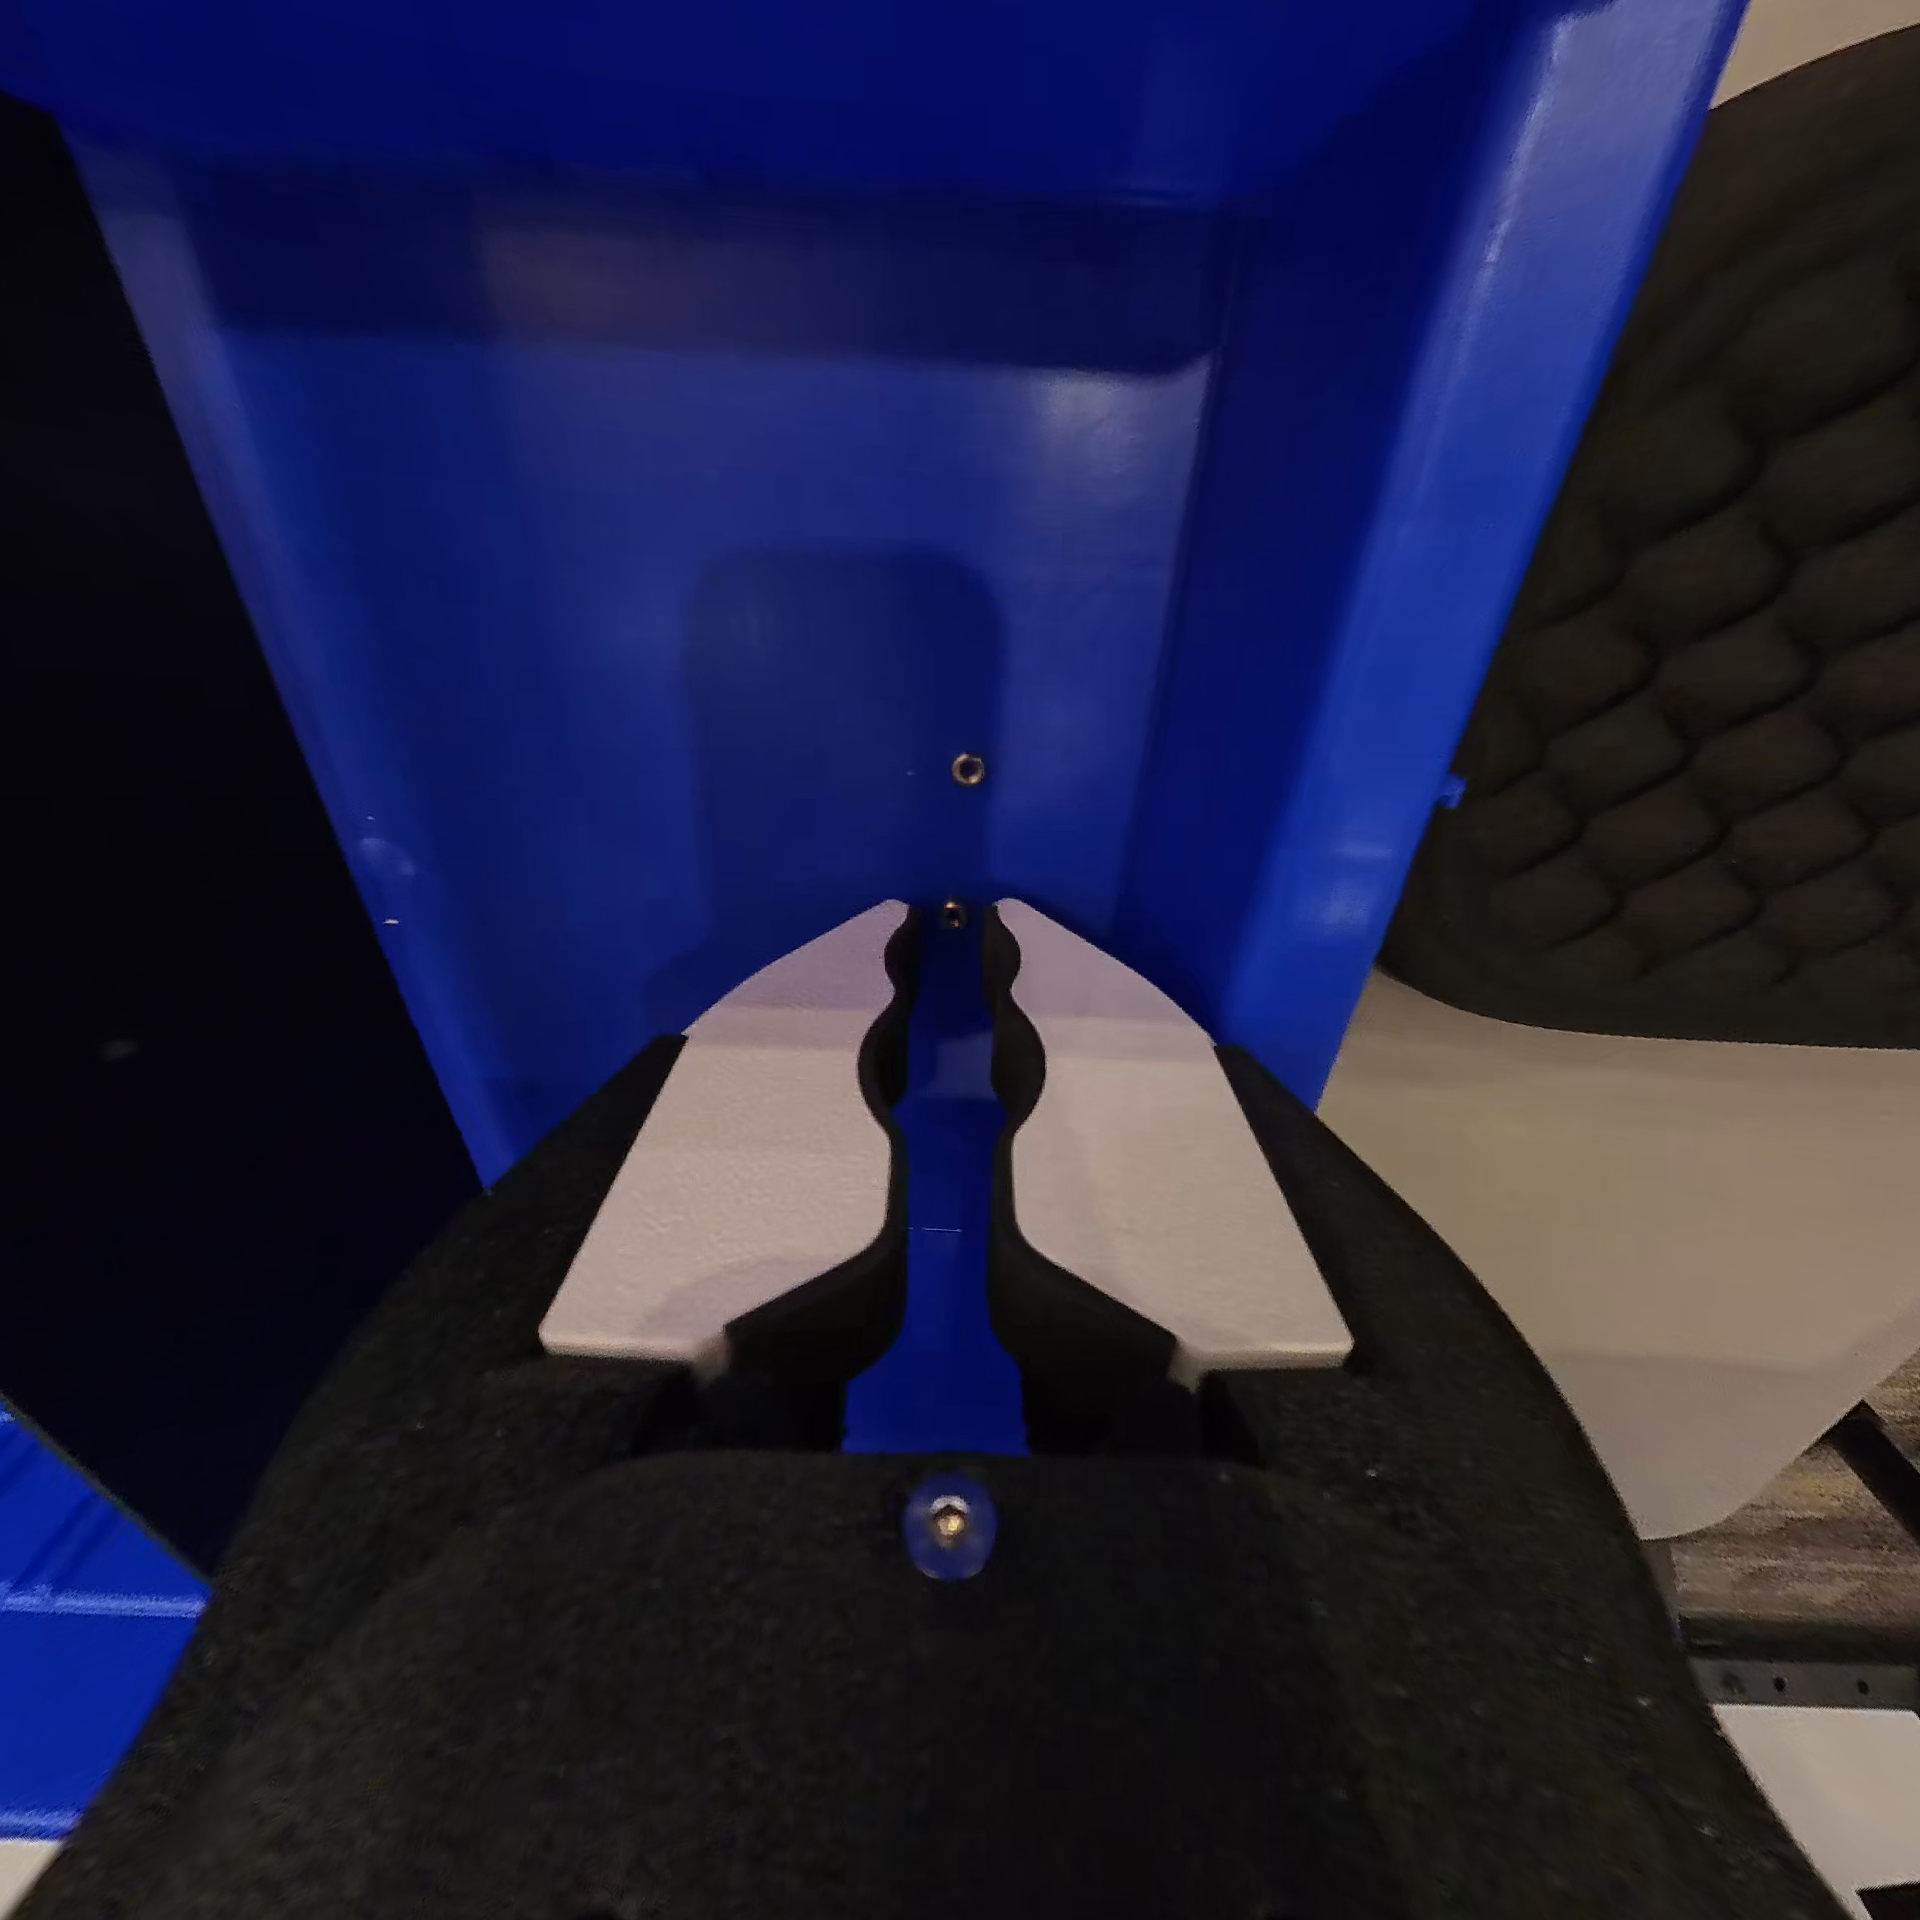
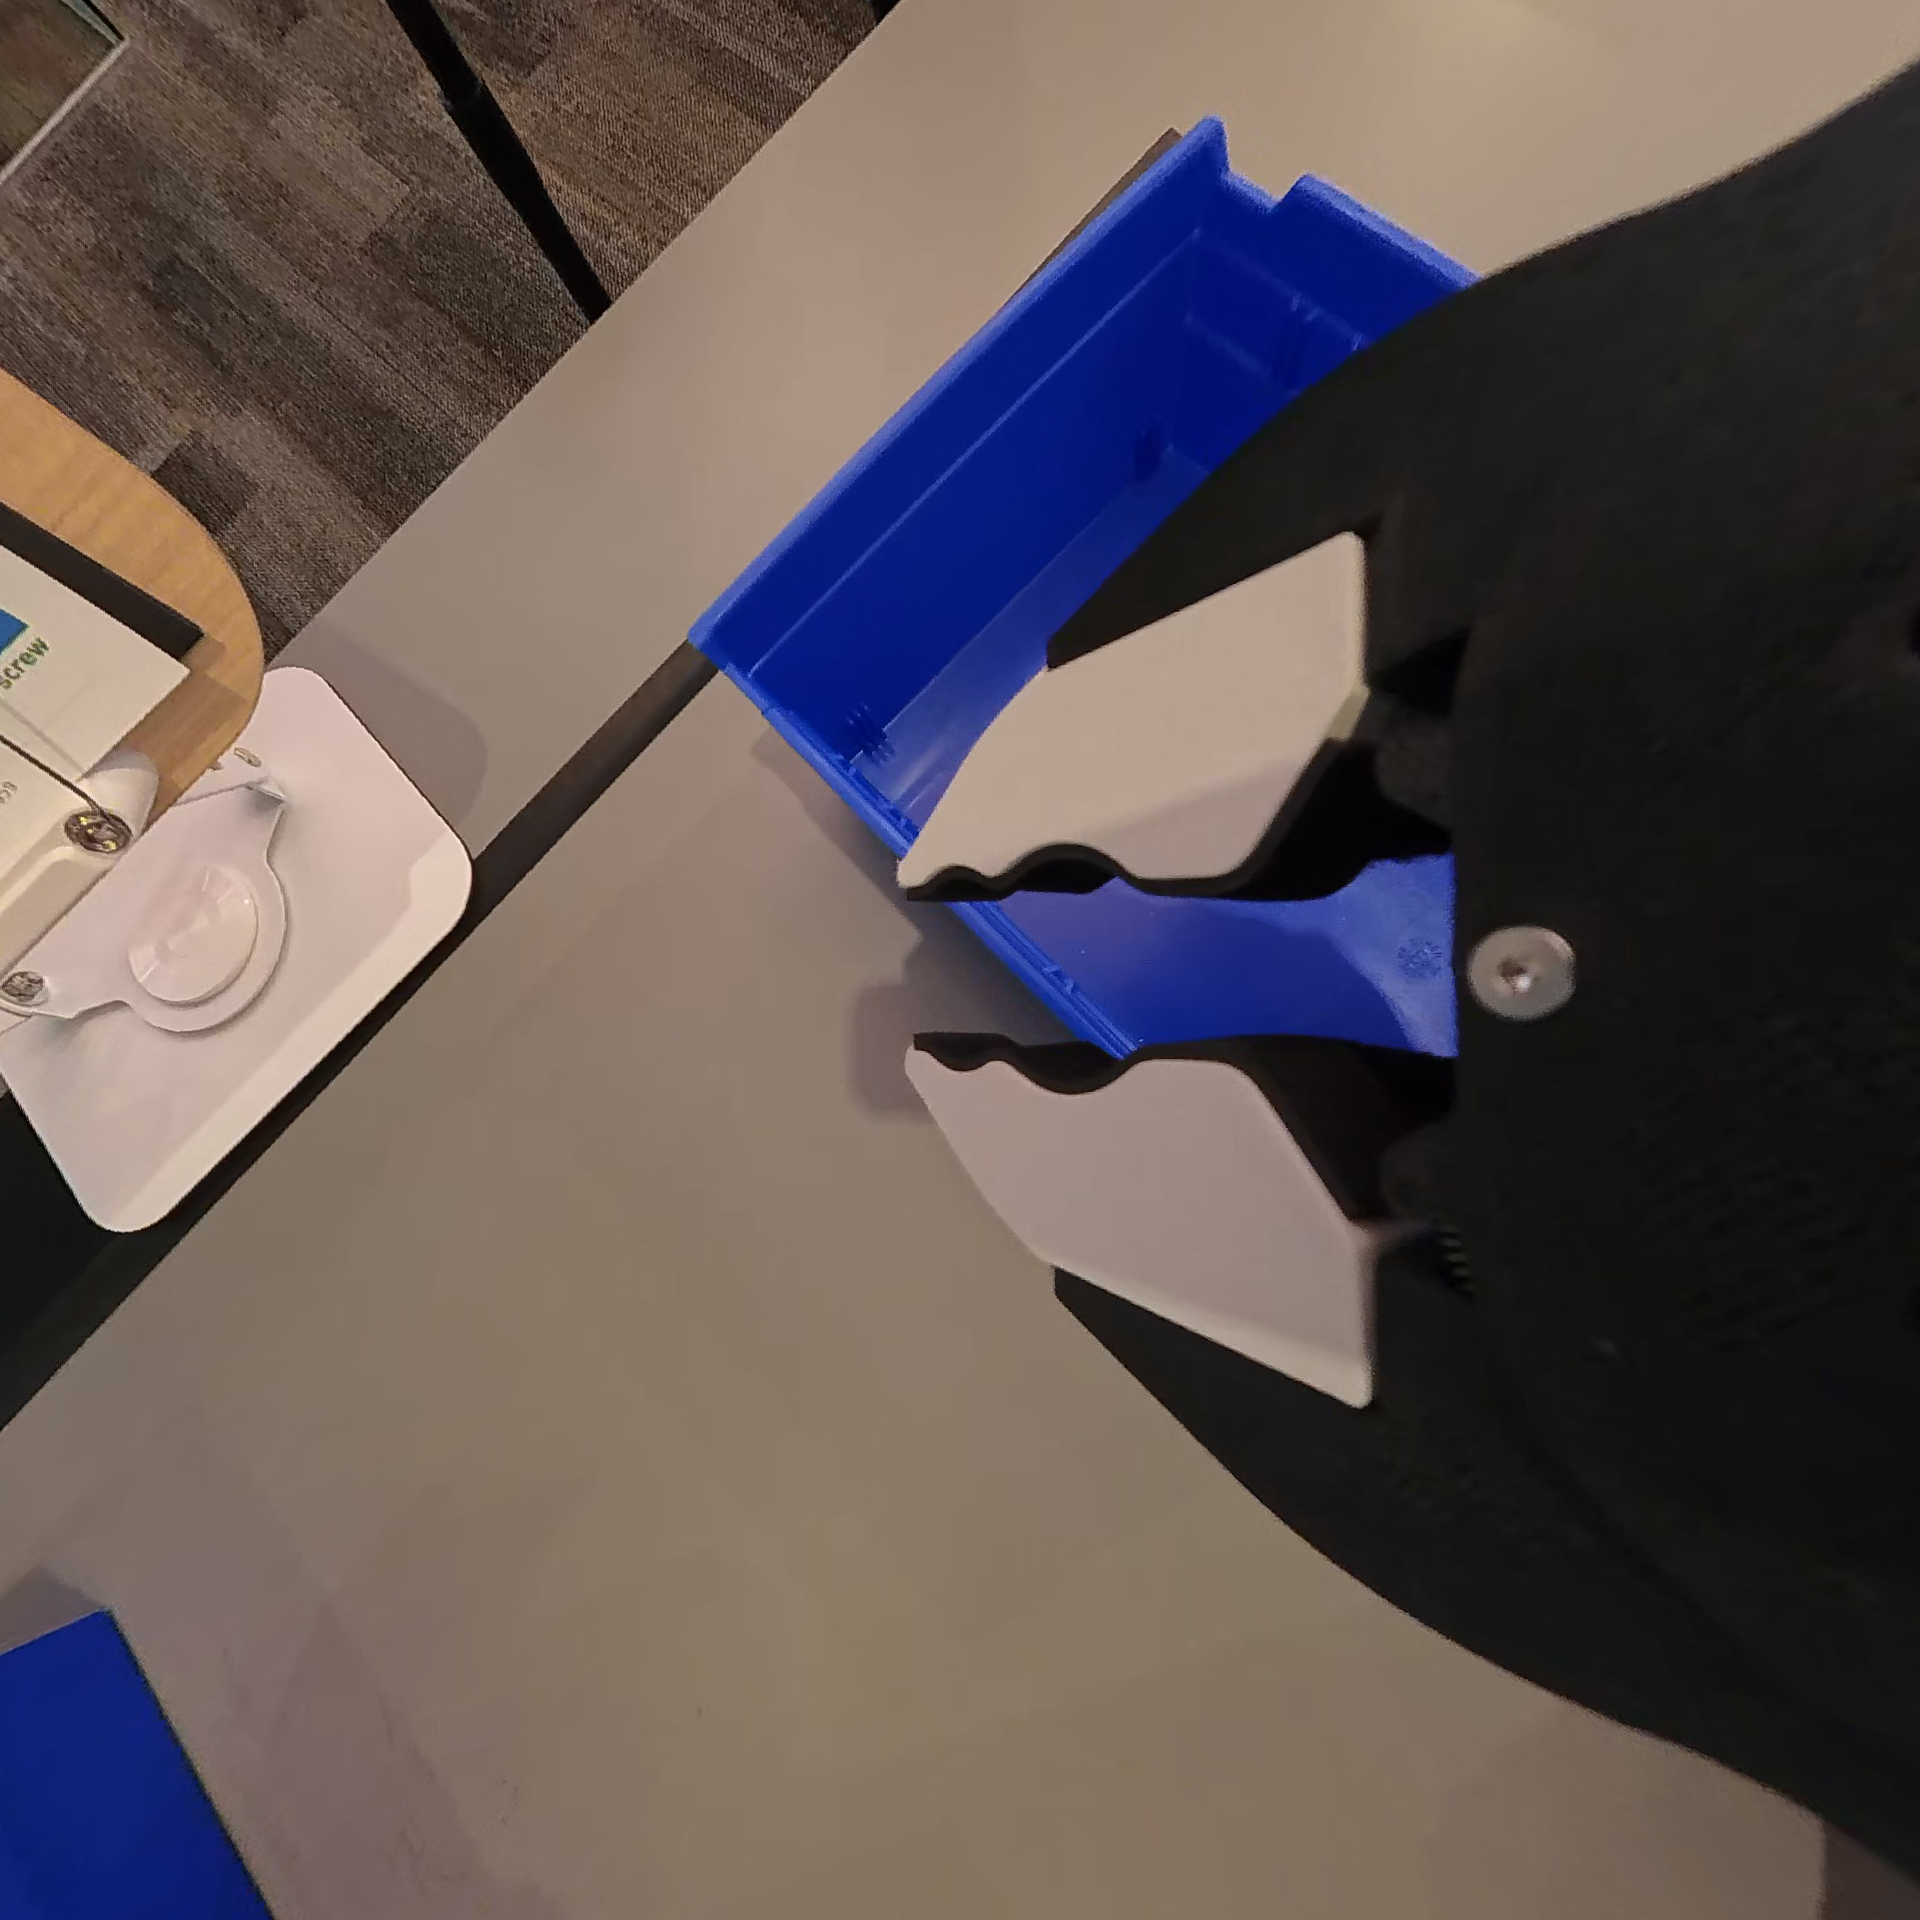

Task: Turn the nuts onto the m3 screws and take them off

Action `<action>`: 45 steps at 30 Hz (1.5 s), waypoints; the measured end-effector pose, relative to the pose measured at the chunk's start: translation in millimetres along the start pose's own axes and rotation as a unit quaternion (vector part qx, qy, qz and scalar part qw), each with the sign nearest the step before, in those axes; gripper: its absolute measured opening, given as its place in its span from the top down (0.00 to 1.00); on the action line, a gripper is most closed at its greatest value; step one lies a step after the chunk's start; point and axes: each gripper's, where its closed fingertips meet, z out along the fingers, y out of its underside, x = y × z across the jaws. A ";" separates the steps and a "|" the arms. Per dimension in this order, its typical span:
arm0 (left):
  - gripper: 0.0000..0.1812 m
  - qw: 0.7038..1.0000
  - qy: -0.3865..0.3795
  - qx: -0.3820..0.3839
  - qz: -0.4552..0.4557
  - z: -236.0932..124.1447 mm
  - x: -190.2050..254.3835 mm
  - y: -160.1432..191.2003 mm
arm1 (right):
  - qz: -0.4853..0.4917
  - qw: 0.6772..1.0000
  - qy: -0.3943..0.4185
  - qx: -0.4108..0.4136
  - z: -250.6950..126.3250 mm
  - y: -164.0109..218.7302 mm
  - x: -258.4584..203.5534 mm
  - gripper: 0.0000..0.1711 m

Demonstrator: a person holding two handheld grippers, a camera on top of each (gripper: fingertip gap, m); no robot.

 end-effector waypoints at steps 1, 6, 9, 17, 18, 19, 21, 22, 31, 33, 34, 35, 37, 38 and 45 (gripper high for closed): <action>0.94 1.000 0.002 0.000 -0.002 0.0 -0.1 -0.1 | -0.001 1.000 -0.001 -0.001 0.6 0.2 -0.7 0.85; 0.95 1.000 0.009 0.000 -0.007 0.3 -1.3 -0.4 | -0.007 1.000 -0.004 -0.002 -0.5 -0.4 -3.9 0.85; 0.97 1.000 0.010 -0.001 -0.010 0.5 -2.3 -0.4 | -0.006 1.000 -0.004 0.002 -2.8 -0.9 -4.0 0.85; 0.97 1.000 0.001 0.000 -0.009 0.6 -2.5 -0.4 | -0.005 1.000 -0.006 0.008 -6.5 -2.0 -2.9 0.85; 0.97 1.000 -0.003 0.001 -0.008 0.5 -2.7 -0.6 | -0.005 1.000 -0.007 0.008 -6.7 -2.0 -3.1 0.85; 0.97 1.000 -0.008 0.005 -0.009 0.3 -2.8 -1.8 | -0.006 1.000 -0.007 0.009 -7.1 -2.1 -3.3 0.85; 0.97 1.000 -0.012 0.014 -0.009 -0.3 -1.2 -5.0 | -0.006 1.000 -0.007 0.011 -8.6 -2.3 -3.2 0.85; 0.97 1.000 -0.015 0.018 -0.009 -1.3 -0.5 -6.3 | -0.006 1.000 -0.007 0.013 -9.8 -2.7 -3.2 0.85; 0.97 0.995 -0.084 0.046 -0.013 -66.8 -11.3 -22.7 | 0.001 1.000 -0.008 0.027 -19.8 -2.6 1.1 0.85; 0.97 0.992 -0.108 0.072 0.001 -95.5 -15.7 -48.0 | 0.002 1.000 -0.007 0.029 -21.9 -2.7 2.1 0.85; 0.97 0.989 -0.117 0.088 0.008 -110.1 -18.3 -65.7 | 0.003 0.999 -0.007 0.031 -22.8 -3.2 2.3 0.85; 0.97 0.987 -0.123 0.104 0.016 -123.5 -20.8 -85.5 | 0.004 0.999 -0.008 0.033 -23.9 -3.8 2.1 0.85; 0.97 0.981 -0.130 0.139 0.031 -143.5 -25.9 -131.1 | 0.004 0.999 -0.008 0.036 -26.2 -4.5 1.6 0.85; 0.97 0.979 -0.120 0.161 0.035 -147.8 -26.4 -156.5 | 0.003 0.999 -0.008 0.037 -27.6 -4.5 1.1 0.85; 0.97 0.980 -0.048 0.189 0.041 -72.5 -42.3 -283.2 | -0.003 0.999 -0.013 0.045 -41.0 -1.8 -3.5 0.85</action>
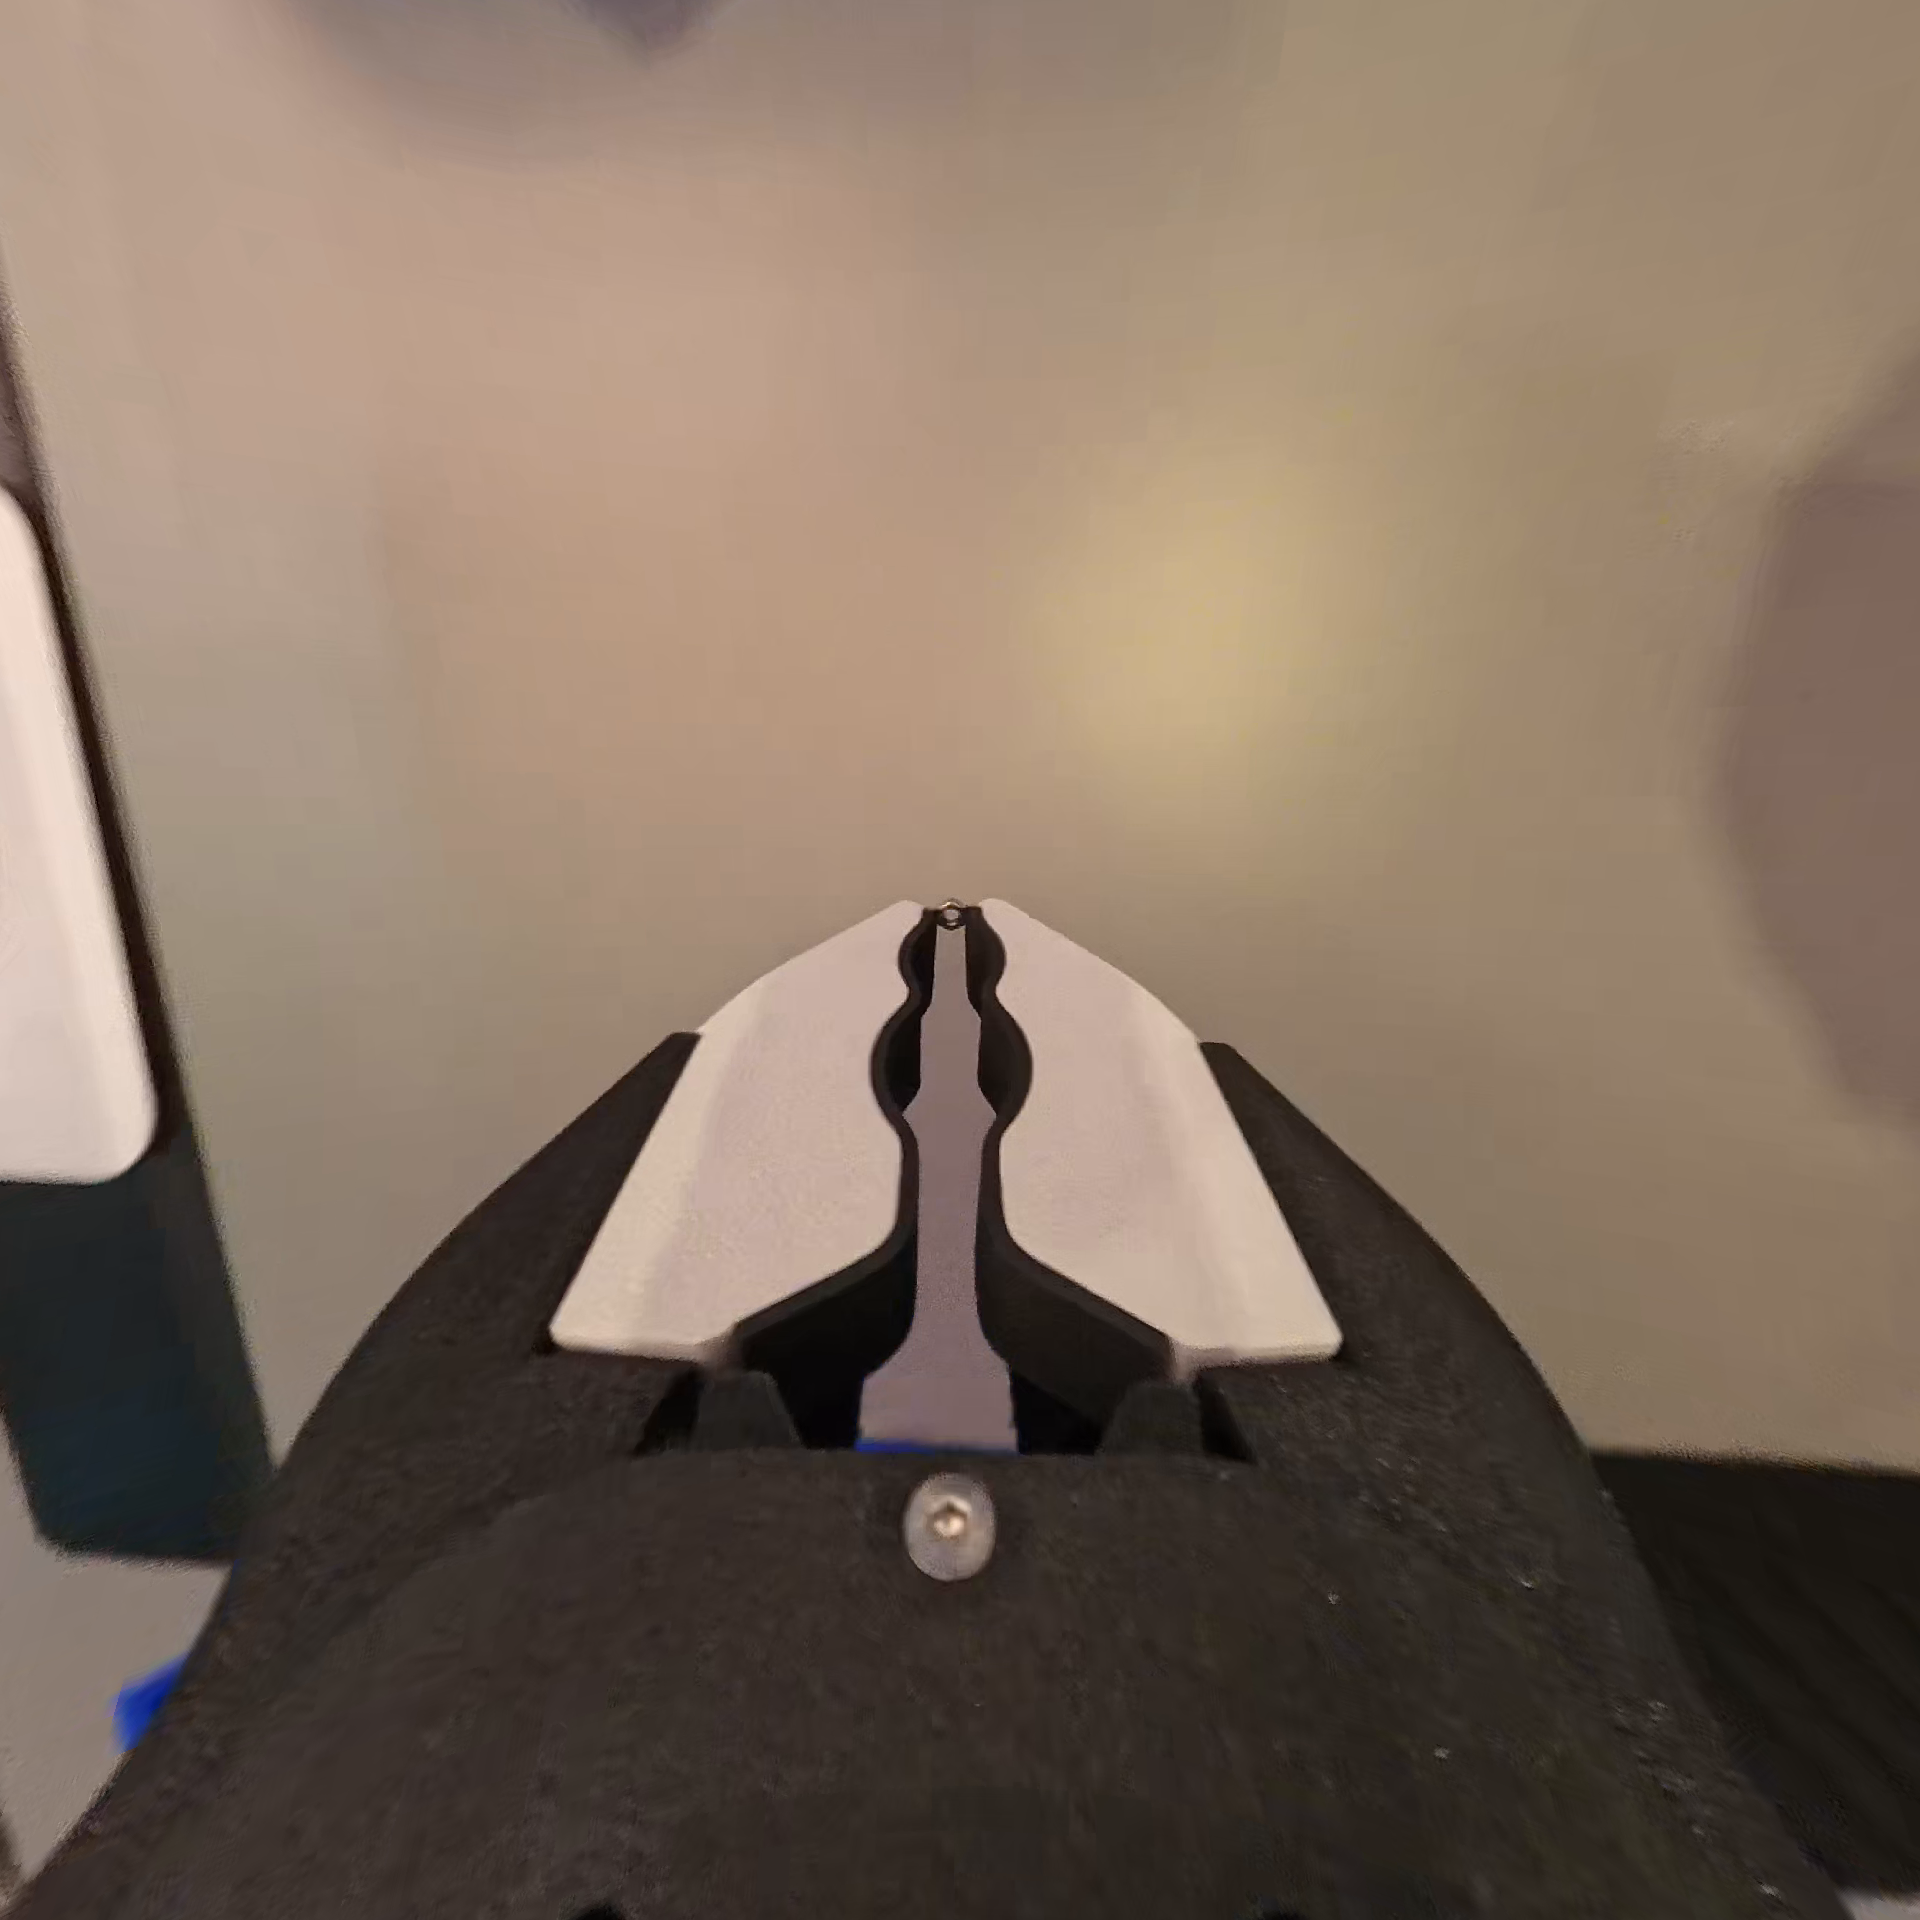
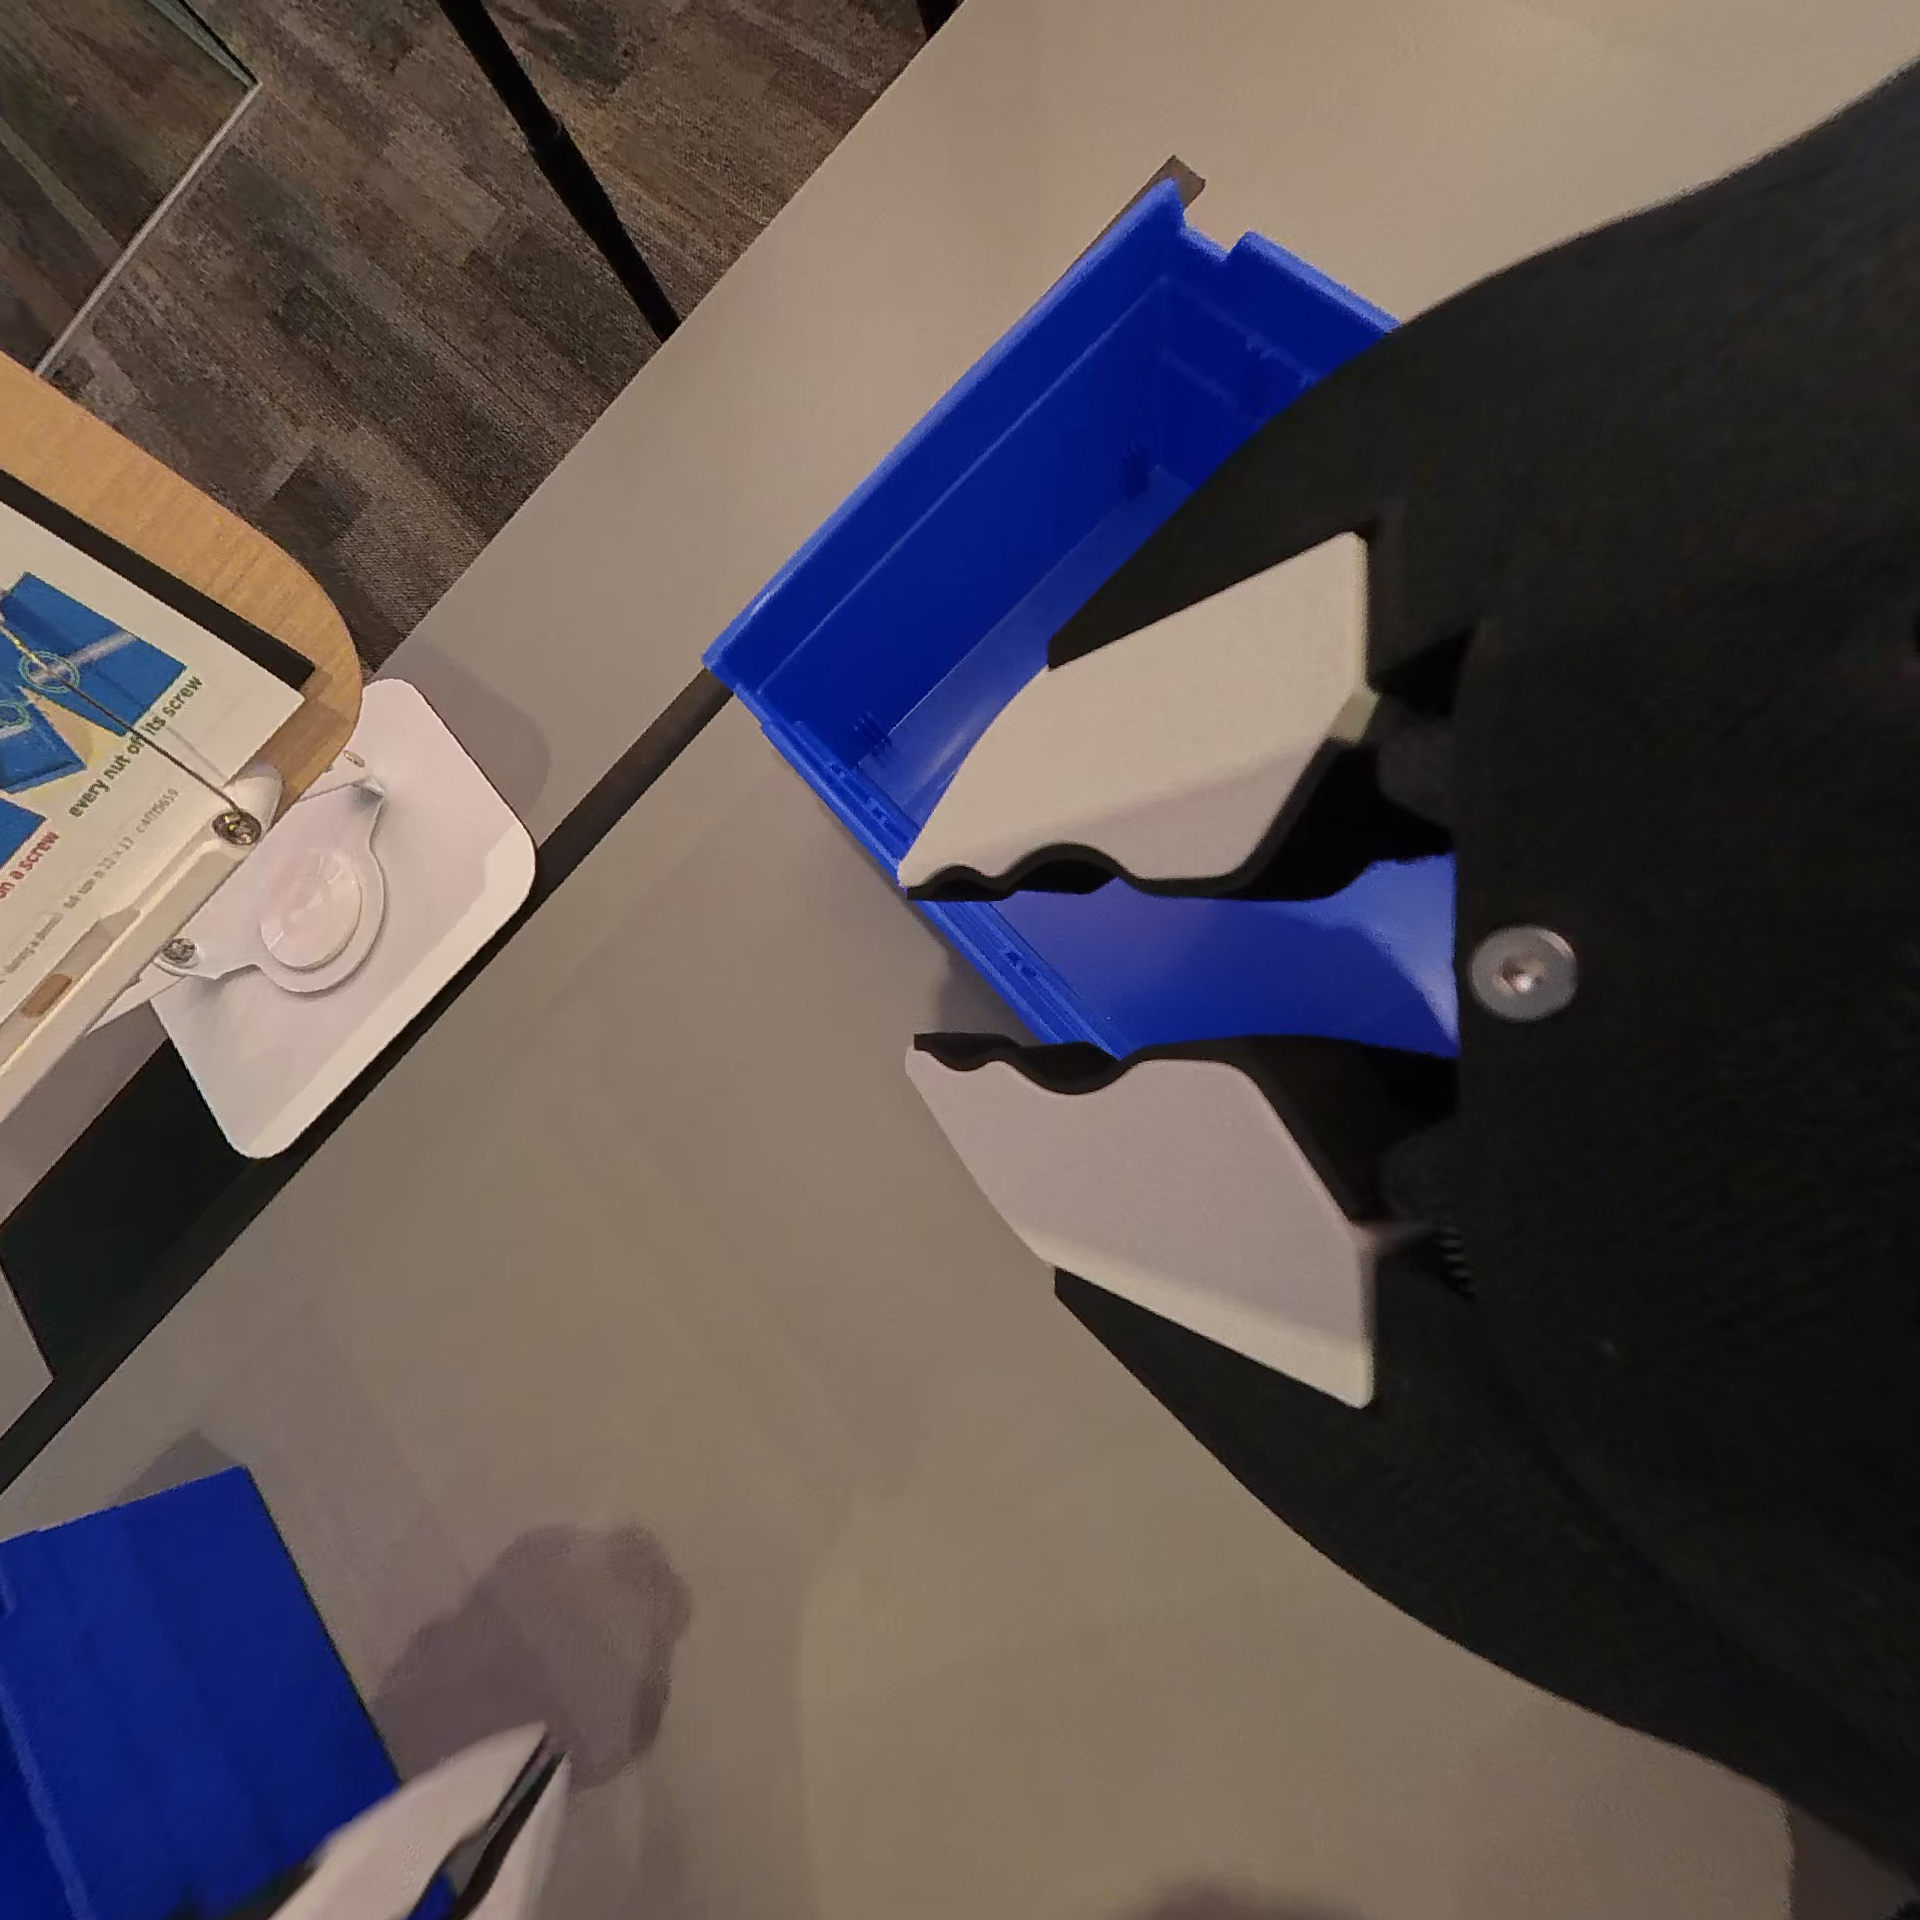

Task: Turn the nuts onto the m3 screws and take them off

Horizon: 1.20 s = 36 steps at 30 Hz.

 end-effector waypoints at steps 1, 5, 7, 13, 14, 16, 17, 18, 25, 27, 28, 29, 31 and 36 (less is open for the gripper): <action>0.97 1.000 0.003 -0.005 -0.007 17.2 -3.6 -1.9 | -0.002 1.000 -0.001 0.001 -1.6 0.1 -0.5 0.85; 0.97 0.999 0.018 -0.036 -0.027 61.6 -13.4 3.8 | -0.004 1.000 -0.007 0.010 -6.4 -0.6 -0.2 0.85; 0.97 0.998 0.028 -0.051 -0.031 70.8 -13.9 9.4 | 0.001 1.000 -0.009 0.015 -7.9 -1.1 1.6 0.85; 0.97 0.996 0.045 -0.074 -0.035 82.1 -11.7 14.8 | 0.007 1.000 -0.018 0.016 -6.0 0.8 5.6 0.85; 0.97 0.996 0.048 -0.072 -0.035 83.4 -10.8 14.1 | 0.009 1.000 -0.019 0.015 -4.9 1.4 6.6 0.85; 0.97 0.996 0.046 -0.064 -0.041 83.8 -12.3 11.6 | 0.011 1.000 -0.020 0.012 -3.1 3.3 7.7 0.85; 0.94 0.996 0.049 -0.061 -0.047 82.8 -12.8 10.6 | 0.011 1.000 -0.020 0.010 -2.7 4.2 8.3 0.85; 0.91 0.996 0.051 -0.054 -0.055 79.5 -13.9 8.8 | 0.012 1.000 -0.019 0.009 -2.8 4.9 9.0 0.85; 0.89 0.992 -0.039 0.030 -0.112 -27.6 -60.9 4.2 | 0.019 0.999 -0.014 0.028 -10.4 2.3 13.5 0.85; 0.90 0.982 -0.118 0.016 -0.144 -72.1 -90.7 34.8 | 0.020 0.999 -0.010 0.035 -12.4 -0.1 14.7 0.85; 0.90 0.974 -0.155 -0.004 -0.168 -91.5 -103.7 59.1 | 0.020 0.999 -0.006 0.037 -13.1 -1.4 15.6 0.85; 0.90 0.965 -0.174 -0.028 -0.196 -106.5 -111.8 86.1 | 0.019 0.999 -0.003 0.039 -14.0 -2.3 16.6 0.85; 0.90 0.947 -0.176 -0.061 -0.260 -121.0 -117.9 137.1 | 0.020 0.999 0.000 0.042 -15.1 -2.9 17.8 0.85; 0.91 0.927 -0.152 -0.145 -0.312 -93.6 -123.9 241.3 | 0.029 0.999 0.005 0.033 -12.6 1.6 22.5 0.85</action>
